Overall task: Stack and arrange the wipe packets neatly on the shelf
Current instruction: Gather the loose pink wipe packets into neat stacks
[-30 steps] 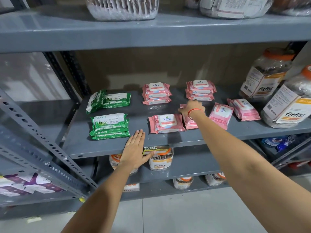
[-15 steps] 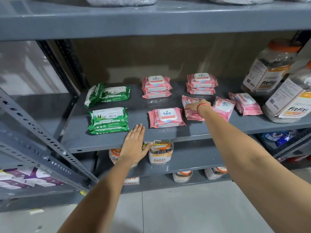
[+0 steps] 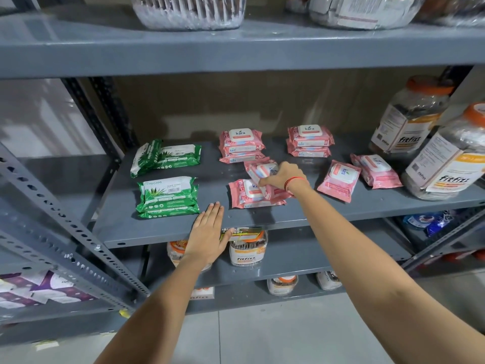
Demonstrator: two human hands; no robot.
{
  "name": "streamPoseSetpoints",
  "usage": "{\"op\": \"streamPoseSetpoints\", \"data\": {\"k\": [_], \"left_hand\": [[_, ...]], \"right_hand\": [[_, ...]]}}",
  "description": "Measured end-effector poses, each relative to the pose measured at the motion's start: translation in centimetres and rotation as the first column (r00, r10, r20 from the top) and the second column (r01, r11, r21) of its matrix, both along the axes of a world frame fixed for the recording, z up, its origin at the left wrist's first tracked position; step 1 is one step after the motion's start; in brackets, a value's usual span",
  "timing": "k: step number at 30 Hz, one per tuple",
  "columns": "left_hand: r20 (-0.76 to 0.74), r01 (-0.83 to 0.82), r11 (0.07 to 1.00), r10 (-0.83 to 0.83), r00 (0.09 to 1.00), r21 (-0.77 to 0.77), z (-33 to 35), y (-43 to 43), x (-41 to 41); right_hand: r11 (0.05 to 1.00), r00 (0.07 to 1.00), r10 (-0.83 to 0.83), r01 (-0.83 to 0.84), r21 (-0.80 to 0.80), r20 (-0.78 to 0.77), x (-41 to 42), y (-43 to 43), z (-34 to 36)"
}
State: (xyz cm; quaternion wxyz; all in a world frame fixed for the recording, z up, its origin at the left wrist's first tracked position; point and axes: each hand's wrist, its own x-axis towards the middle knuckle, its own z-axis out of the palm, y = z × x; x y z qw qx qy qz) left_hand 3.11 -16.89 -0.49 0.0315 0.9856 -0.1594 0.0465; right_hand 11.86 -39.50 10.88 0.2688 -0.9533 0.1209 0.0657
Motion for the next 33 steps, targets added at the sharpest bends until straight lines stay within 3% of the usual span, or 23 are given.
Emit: {"op": "streamPoseSetpoints", "data": {"k": [14, 19, 25, 33], "left_hand": [[0.002, 0.015, 1.000, -0.015, 1.000, 0.003, -0.2, 0.1, 0.2], [0.007, 0.016, 1.000, -0.016, 1.000, -0.005, -0.3, 0.1, 0.2], [0.003, 0.020, 0.999, -0.020, 1.000, -0.030, -0.3, 0.1, 0.2], [0.012, 0.034, 0.999, -0.034, 0.999, -0.041, -0.4, 0.2, 0.2]], "right_hand": [[0.959, 0.989, 0.122, -0.138, -0.247, -0.081, 0.2, 0.6, 0.7], [0.872, 0.944, 0.329, -0.318, -0.371, -0.035, 0.3, 1.0, 1.0], [0.781, 0.843, 0.533, -0.524, -0.341, -0.075, 0.8, 1.3, 1.0], [0.727, 0.799, 0.587, -0.591, -0.350, -0.131, 1.2, 2.0, 1.0]]}}
